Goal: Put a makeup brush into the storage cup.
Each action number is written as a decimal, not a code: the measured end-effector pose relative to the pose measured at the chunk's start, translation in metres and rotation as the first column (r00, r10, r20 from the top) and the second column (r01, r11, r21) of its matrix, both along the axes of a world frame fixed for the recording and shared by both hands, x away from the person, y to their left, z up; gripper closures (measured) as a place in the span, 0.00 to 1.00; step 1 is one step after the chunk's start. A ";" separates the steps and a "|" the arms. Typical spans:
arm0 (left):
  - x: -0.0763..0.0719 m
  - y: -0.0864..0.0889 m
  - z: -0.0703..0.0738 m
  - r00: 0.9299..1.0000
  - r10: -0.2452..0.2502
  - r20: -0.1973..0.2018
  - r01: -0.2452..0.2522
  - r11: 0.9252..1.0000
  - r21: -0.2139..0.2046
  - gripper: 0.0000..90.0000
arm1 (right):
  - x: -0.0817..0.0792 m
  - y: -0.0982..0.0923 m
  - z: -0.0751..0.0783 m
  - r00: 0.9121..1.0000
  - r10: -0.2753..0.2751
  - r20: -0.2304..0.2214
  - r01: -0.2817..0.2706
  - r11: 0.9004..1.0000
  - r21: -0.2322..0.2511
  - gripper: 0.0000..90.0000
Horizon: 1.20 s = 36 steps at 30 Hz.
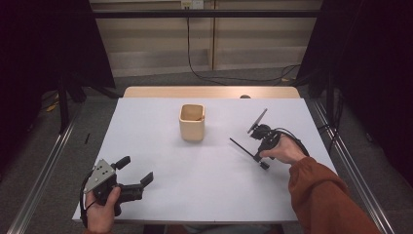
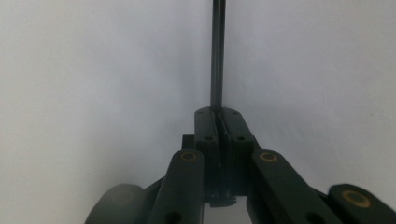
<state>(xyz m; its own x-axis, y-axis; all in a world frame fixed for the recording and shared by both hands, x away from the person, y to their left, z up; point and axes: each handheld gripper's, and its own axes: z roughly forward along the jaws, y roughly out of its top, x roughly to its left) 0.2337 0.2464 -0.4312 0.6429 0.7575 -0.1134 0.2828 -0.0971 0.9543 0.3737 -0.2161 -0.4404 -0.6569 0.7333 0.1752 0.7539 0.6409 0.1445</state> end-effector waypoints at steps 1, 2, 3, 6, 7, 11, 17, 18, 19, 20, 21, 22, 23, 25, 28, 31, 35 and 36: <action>0.000 0.000 0.000 1.000 0.000 0.000 0.000 1.000 0.000 0.02 | 0.000 0.000 0.000 1.000 0.000 0.000 0.000 1.000 0.000 0.96; 0.000 0.000 0.000 1.000 0.001 0.000 -0.001 1.000 0.000 0.02 | -0.001 -0.001 0.001 1.000 0.000 0.002 0.000 1.000 0.008 0.96; 0.000 0.000 0.000 1.000 0.002 0.000 -0.002 1.000 -0.001 0.02 | -0.001 -0.002 0.003 1.000 0.004 0.013 -0.004 1.000 0.020 0.96; 0.000 0.001 0.000 1.000 0.002 -0.001 -0.002 1.000 -0.003 0.02 | -0.002 -0.004 0.005 1.000 -0.002 0.022 0.001 0.999 0.032 0.96; 0.000 0.000 0.000 1.000 0.002 -0.001 -0.002 1.000 -0.003 0.02 | -0.003 -0.004 0.007 1.000 -0.009 0.020 0.008 0.999 0.044 0.96; 0.000 0.001 -0.001 1.000 0.007 -0.007 -0.007 1.000 0.001 0.02 | -0.004 -0.006 0.009 0.999 0.000 0.046 -0.003 0.998 0.066 0.96; -0.001 0.002 0.000 1.000 0.016 -0.005 -0.016 1.000 0.001 0.02 | -0.006 -0.010 0.018 0.996 -0.034 0.086 0.022 0.990 0.142 0.96; -0.001 0.002 0.000 1.000 0.016 -0.005 -0.016 1.000 0.001 0.02 | -0.007 -0.011 0.019 0.994 -0.043 0.097 0.027 0.987 0.159 0.96; -0.001 0.002 0.000 1.000 0.018 -0.007 -0.018 1.000 0.001 0.02 | -0.009 -0.012 0.021 0.992 -0.044 0.121 0.021 0.983 0.181 0.96; -0.001 0.002 0.000 1.000 0.018 -0.007 -0.018 1.000 0.001 0.02 | -0.010 -0.013 0.022 0.990 -0.054 0.131 0.027 0.980 0.198 0.96; -0.001 0.002 0.000 1.000 0.018 -0.007 -0.018 1.000 -0.001 0.02 | -0.010 -0.013 0.022 0.990 -0.054 0.131 0.027 0.980 0.198 0.96; -0.001 0.002 0.000 1.000 0.018 -0.007 -0.018 1.000 0.001 0.02 | -0.010 -0.014 0.023 0.989 -0.053 0.141 0.023 0.978 0.208 0.96; -0.001 0.002 0.000 1.000 0.018 -0.005 -0.018 1.000 0.004 0.02 | -0.011 -0.016 0.024 0.986 -0.058 0.154 0.023 0.976 0.218 0.96; -0.001 0.002 0.000 1.000 0.018 -0.004 -0.018 1.000 0.003 0.02 | -0.013 -0.018 0.025 0.983 -0.070 0.169 0.028 0.972 0.235 0.96; 0.000 0.002 0.000 1.000 0.015 -0.006 -0.015 1.000 0.006 0.02 | -0.017 -0.022 0.026 0.976 -0.082 0.203 0.027 0.965 0.260 0.96; 0.000 0.003 0.000 1.000 0.016 -0.005 -0.016 1.000 0.002 0.02 | -0.019 -0.024 0.028 0.972 -0.090 0.216 0.027 0.960 0.279 0.96; 0.000 0.002 0.000 1.000 0.018 -0.005 -0.018 1.000 0.000 0.02 | -0.022 -0.028 0.032 0.957 -0.113 0.267 0.015 0.939 0.343 0.96; 0.000 0.003 0.000 1.000 0.018 -0.005 -0.018 1.000 0.001 0.02 | -0.023 -0.029 0.032 0.953 -0.109 0.283 0.001 0.933 0.359 0.96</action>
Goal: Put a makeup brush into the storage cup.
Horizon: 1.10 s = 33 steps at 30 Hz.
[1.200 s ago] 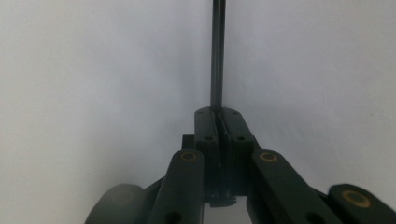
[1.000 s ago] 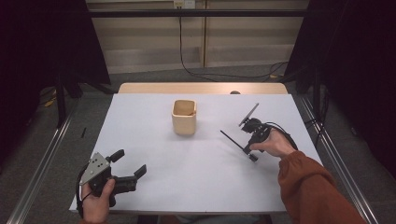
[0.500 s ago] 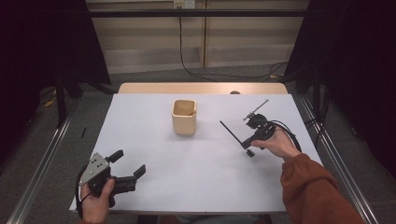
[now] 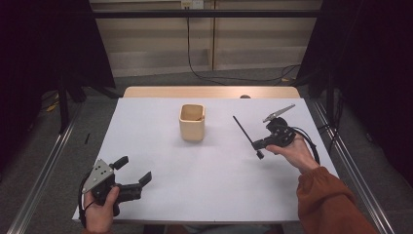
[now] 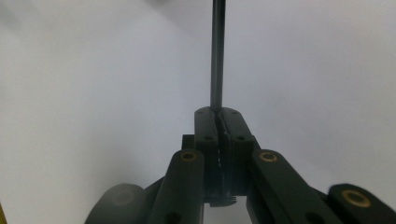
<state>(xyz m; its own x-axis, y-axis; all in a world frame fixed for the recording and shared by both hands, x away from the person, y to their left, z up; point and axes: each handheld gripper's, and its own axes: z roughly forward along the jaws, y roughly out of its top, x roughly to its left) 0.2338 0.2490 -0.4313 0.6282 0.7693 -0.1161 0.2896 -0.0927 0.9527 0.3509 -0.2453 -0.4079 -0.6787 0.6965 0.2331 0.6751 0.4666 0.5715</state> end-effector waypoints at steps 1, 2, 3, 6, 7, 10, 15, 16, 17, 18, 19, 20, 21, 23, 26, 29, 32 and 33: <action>0.000 0.000 0.000 1.000 0.001 0.001 -0.001 1.000 0.000 0.02 | 0.000 0.000 0.000 1.000 0.000 0.000 0.000 1.000 0.000 0.96; 0.000 0.000 0.000 1.000 0.001 0.000 -0.001 1.000 -0.002 0.02 | -0.001 0.000 0.001 1.000 0.000 0.020 0.000 1.000 0.016 0.96; 0.000 0.001 0.000 1.000 0.001 0.000 -0.001 1.000 0.000 0.02 | -0.002 -0.001 0.001 0.999 0.002 0.044 -0.003 1.000 0.031 0.96; -0.001 0.001 0.000 1.000 0.000 0.001 0.000 1.000 0.003 0.02 | -0.006 -0.001 0.003 0.995 -0.003 0.100 -0.003 0.998 0.059 0.96; -0.001 0.001 0.000 1.000 0.000 0.002 0.000 1.000 0.003 0.02 | -0.006 -0.002 0.003 0.994 -0.012 0.110 0.005 0.998 0.070 0.96; -0.001 0.000 0.000 1.000 -0.003 0.002 0.003 1.000 0.002 0.02 | -0.009 -0.004 0.006 0.987 -0.020 0.158 0.002 0.993 0.118 0.96; -0.001 0.000 0.000 1.000 0.002 0.000 -0.002 1.000 -0.003 0.02 | -0.010 -0.007 0.009 0.982 -0.026 0.186 -0.001 0.989 0.146 0.96; 0.000 0.001 0.000 1.000 0.002 0.003 -0.002 1.000 -0.003 0.02 | -0.011 -0.007 0.009 0.981 -0.030 0.191 0.000 0.988 0.154 0.96; 0.000 0.001 0.000 1.000 0.003 0.004 -0.003 1.000 -0.002 0.02 | -0.011 -0.008 0.009 0.980 -0.031 0.197 0.000 0.987 0.158 0.96; 0.000 0.001 0.000 1.000 0.003 0.003 -0.003 1.000 -0.001 0.02 | -0.011 -0.008 0.009 0.979 -0.035 0.199 0.003 0.987 0.161 0.96; -0.001 0.001 0.000 1.000 0.003 0.003 -0.003 1.000 -0.001 0.02 | -0.012 -0.009 0.009 0.978 -0.037 0.206 0.002 0.986 0.168 0.96; -0.001 0.001 0.000 1.000 0.003 0.004 -0.003 1.000 -0.003 0.02 | -0.012 -0.009 0.009 0.977 -0.040 0.211 0.002 0.984 0.176 0.96; -0.001 0.001 0.001 1.000 0.003 0.005 -0.003 1.000 -0.005 0.02 | -0.013 -0.011 0.009 0.975 -0.054 0.217 0.009 0.979 0.203 0.96; -0.001 0.001 0.000 1.000 0.002 0.004 -0.002 1.000 -0.002 0.02 | -0.013 -0.013 0.009 0.972 -0.060 0.226 0.011 0.977 0.215 0.96; -0.001 0.001 0.001 1.000 0.002 0.006 -0.002 1.000 -0.005 0.02 | -0.014 -0.015 0.009 0.973 -0.062 0.223 0.010 0.974 0.226 0.96; -0.001 0.002 0.001 1.000 0.003 0.009 -0.003 1.000 -0.004 0.02 | -0.016 -0.015 0.008 0.974 -0.059 0.218 0.005 0.971 0.240 0.96; -0.001 0.002 0.001 1.000 0.004 0.006 -0.004 1.000 -0.004 0.02 | -0.021 -0.017 0.009 0.970 -0.064 0.233 -0.004 0.959 0.282 0.96; -0.001 0.002 0.001 1.000 0.004 0.006 -0.004 1.000 -0.004 0.02 | -0.022 -0.017 0.010 0.970 -0.062 0.235 -0.008 0.958 0.286 0.96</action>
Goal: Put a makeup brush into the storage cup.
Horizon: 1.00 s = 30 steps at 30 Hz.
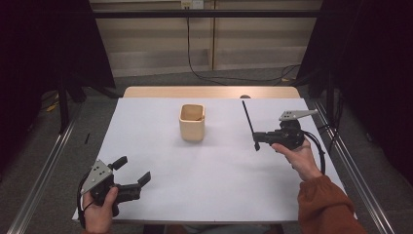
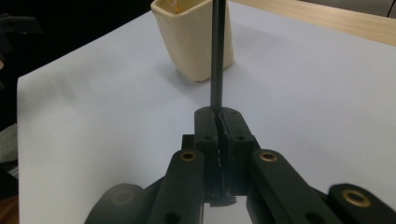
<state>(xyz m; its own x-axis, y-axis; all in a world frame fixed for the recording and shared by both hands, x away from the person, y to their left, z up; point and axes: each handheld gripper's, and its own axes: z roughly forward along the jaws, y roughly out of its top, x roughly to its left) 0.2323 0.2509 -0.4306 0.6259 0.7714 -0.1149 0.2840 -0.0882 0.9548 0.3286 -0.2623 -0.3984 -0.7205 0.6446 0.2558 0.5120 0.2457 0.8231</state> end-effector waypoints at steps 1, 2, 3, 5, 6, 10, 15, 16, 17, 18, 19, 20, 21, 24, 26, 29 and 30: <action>0.000 0.000 0.000 1.000 -0.002 0.001 0.002 1.000 0.002 0.02 | 0.000 0.000 0.000 1.000 0.000 0.000 0.000 1.000 0.000 0.96; 0.000 0.000 0.000 1.000 -0.002 0.002 0.002 1.000 0.003 0.02 | -0.001 0.000 0.000 1.000 0.006 0.002 -0.006 1.000 0.002 0.96; -0.001 0.001 0.000 1.000 -0.002 0.003 0.002 1.000 0.002 0.02 | -0.003 0.001 0.001 1.000 0.013 0.002 -0.013 1.000 0.001 0.96; -0.001 0.001 0.000 1.000 0.002 0.001 -0.002 1.000 -0.002 0.02 | -0.005 0.003 0.000 1.000 0.027 0.009 -0.027 1.000 -0.002 0.96; -0.001 0.002 0.001 1.000 0.000 0.005 0.000 1.000 0.000 0.02 | -0.007 0.004 -0.001 0.999 0.035 0.007 -0.035 0.999 0.002 0.96; -0.002 0.004 0.001 1.000 0.010 0.007 -0.010 1.000 -0.001 0.02 | -0.013 0.008 -0.007 0.998 0.057 0.002 -0.057 0.998 -0.004 0.96; -0.003 0.005 0.001 1.000 0.018 0.009 -0.018 1.000 -0.006 0.02 | -0.020 0.013 -0.006 0.997 0.081 0.010 -0.081 0.997 0.015 0.96; -0.003 0.005 0.001 1.000 0.019 0.009 -0.019 1.000 -0.005 0.02 | -0.022 0.015 -0.005 0.996 0.091 0.014 -0.092 0.996 0.015 0.96; -0.003 0.005 0.001 1.000 0.015 0.009 -0.015 1.000 -0.004 0.02 | -0.024 0.020 -0.002 0.993 0.114 0.019 -0.114 0.993 0.019 0.96; -0.003 0.005 0.001 1.000 0.013 0.009 -0.013 1.000 -0.001 0.02 | -0.026 0.023 -0.001 0.992 0.127 0.026 -0.127 0.992 0.018 0.96; -0.003 0.005 0.001 1.000 0.014 0.009 -0.014 1.000 0.000 0.02 | -0.026 0.023 -0.001 0.992 0.127 0.026 -0.127 0.992 0.018 0.96; -0.003 0.004 0.001 1.000 0.012 0.008 -0.012 1.000 0.000 0.02 | -0.027 0.027 0.000 0.990 0.139 0.029 -0.139 0.990 0.016 0.96; -0.003 0.004 0.001 1.000 0.012 0.008 -0.012 1.000 0.001 0.02 | -0.029 0.034 0.002 0.985 0.167 0.035 -0.168 0.986 0.009 0.96; -0.004 0.005 0.001 1.000 0.012 0.010 -0.012 1.000 0.000 0.02 | -0.031 0.040 0.004 0.982 0.187 0.037 -0.187 0.982 0.002 0.96; -0.004 0.005 0.001 1.000 0.015 0.011 -0.015 1.000 -0.002 0.02 | -0.033 0.045 0.006 0.979 0.200 0.042 -0.201 0.980 0.001 0.96; -0.005 0.006 0.002 1.000 0.021 0.012 -0.021 1.000 -0.007 0.02 | -0.035 0.050 0.007 0.975 0.220 0.041 -0.220 0.975 0.001 0.96; -0.005 0.006 0.002 1.000 0.022 0.013 -0.021 1.000 -0.006 0.02 | -0.035 0.052 0.007 0.973 0.226 0.042 -0.226 0.974 -0.003 0.96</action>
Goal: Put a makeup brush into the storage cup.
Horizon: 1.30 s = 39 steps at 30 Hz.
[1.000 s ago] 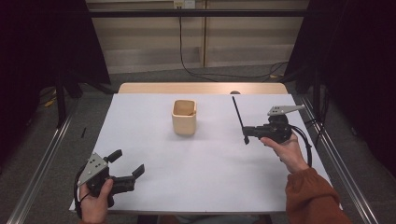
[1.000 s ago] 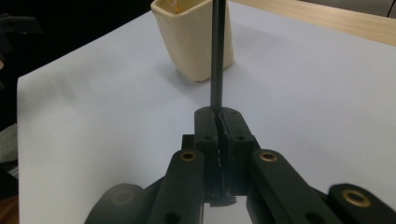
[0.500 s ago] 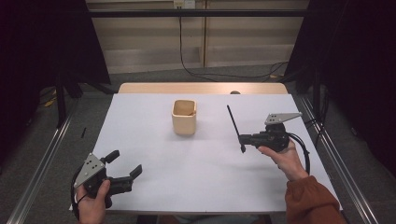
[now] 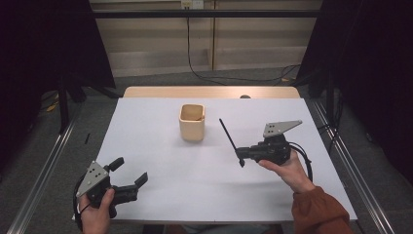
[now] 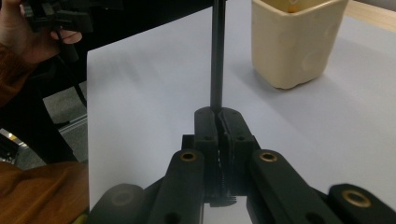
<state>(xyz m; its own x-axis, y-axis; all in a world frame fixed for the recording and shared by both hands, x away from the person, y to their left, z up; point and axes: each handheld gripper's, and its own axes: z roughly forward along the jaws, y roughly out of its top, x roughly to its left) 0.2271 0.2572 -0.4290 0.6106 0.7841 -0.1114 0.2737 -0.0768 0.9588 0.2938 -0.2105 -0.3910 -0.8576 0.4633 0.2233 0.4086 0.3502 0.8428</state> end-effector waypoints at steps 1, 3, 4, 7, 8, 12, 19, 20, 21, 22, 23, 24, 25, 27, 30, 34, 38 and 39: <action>0.000 0.000 0.000 1.000 0.001 0.000 -0.001 1.000 0.000 0.02 | 0.000 0.002 0.000 1.000 0.006 -0.002 -0.006 1.000 -0.003 0.96; 0.000 0.000 0.000 1.000 -0.001 -0.001 0.001 1.000 -0.001 0.02 | -0.001 0.005 0.000 1.000 0.019 -0.004 -0.019 1.000 -0.010 0.96; 0.000 0.000 0.000 1.000 -0.001 0.000 0.001 1.000 0.001 0.02 | -0.001 0.007 0.001 0.999 0.033 -0.003 -0.033 0.999 -0.013 0.96; 0.000 -0.001 0.000 1.000 -0.003 -0.001 0.003 1.000 0.003 0.02 | -0.002 0.010 0.002 0.999 0.046 -0.004 -0.046 0.999 -0.016 0.96; 0.000 -0.001 0.000 1.000 -0.006 -0.001 0.006 1.000 0.008 0.02 | -0.003 0.012 0.005 0.997 0.075 -0.014 -0.075 0.997 0.008 0.96; 0.000 -0.002 -0.001 1.000 -0.009 -0.003 0.009 1.000 0.007 0.02 | -0.008 0.023 0.015 0.992 0.123 0.004 -0.123 0.992 -0.025 0.96; 0.001 -0.002 -0.001 1.000 -0.014 -0.003 0.014 1.000 0.015 0.02 | -0.002 0.037 0.016 0.987 0.160 -0.012 -0.160 0.983 -0.085 0.96; 0.001 -0.002 -0.001 1.000 -0.013 -0.003 0.013 1.000 0.015 0.02 | -0.002 0.041 0.016 0.984 0.177 -0.034 -0.179 0.981 -0.077 0.96; 0.001 -0.001 -0.001 1.000 -0.015 -0.003 0.015 1.000 0.015 0.02 | -0.002 0.041 0.016 0.984 0.177 -0.034 -0.179 0.981 -0.077 0.96; 0.001 -0.001 -0.001 1.000 -0.014 -0.005 0.015 1.000 0.019 0.02 | -0.003 0.043 0.018 0.982 0.185 -0.036 -0.188 0.979 -0.083 0.96; 0.001 -0.002 -0.001 1.000 -0.014 -0.007 0.014 1.000 0.019 0.02 | -0.004 0.047 0.020 0.979 0.198 -0.038 -0.201 0.974 -0.102 0.96; 0.001 -0.002 -0.001 1.000 -0.015 -0.007 0.015 1.000 0.021 0.02 | -0.004 0.047 0.020 0.979 0.198 -0.038 -0.201 0.974 -0.102 0.96; 0.001 -0.002 -0.001 1.000 -0.015 -0.006 0.015 1.000 0.021 0.02 | -0.004 0.049 0.021 0.978 0.203 -0.040 -0.206 0.972 -0.115 0.96; 0.001 -0.002 -0.001 1.000 -0.016 -0.006 0.016 1.000 0.021 0.02 | -0.003 0.052 0.022 0.977 0.209 -0.044 -0.213 0.968 -0.130 0.96; 0.001 -0.002 -0.001 1.000 -0.017 -0.005 0.017 1.000 0.024 0.02 | 0.000 0.055 0.024 0.974 0.222 -0.053 -0.228 0.959 -0.169 0.96; 0.001 -0.002 -0.001 1.000 -0.018 -0.008 0.018 1.000 0.025 0.02 | 0.002 0.060 0.025 0.968 0.238 -0.077 -0.250 0.940 -0.232 0.96; 0.001 -0.002 -0.001 1.000 -0.014 -0.011 0.014 1.000 0.013 0.02 | 0.005 0.064 0.024 0.962 0.256 -0.100 -0.274 0.920 -0.280 0.96; 0.001 -0.002 -0.001 1.000 -0.010 -0.010 0.010 1.000 0.017 0.02 | 0.006 0.064 0.024 0.962 0.256 -0.096 -0.274 0.916 -0.292 0.96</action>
<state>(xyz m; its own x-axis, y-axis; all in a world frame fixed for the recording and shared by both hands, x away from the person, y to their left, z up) 0.2283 0.2556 -0.4304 0.6174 0.7797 -0.1044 0.2824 -0.0958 0.9545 0.3000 -0.1460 -0.3673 -0.9486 0.2733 0.1597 0.3085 0.6848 0.6602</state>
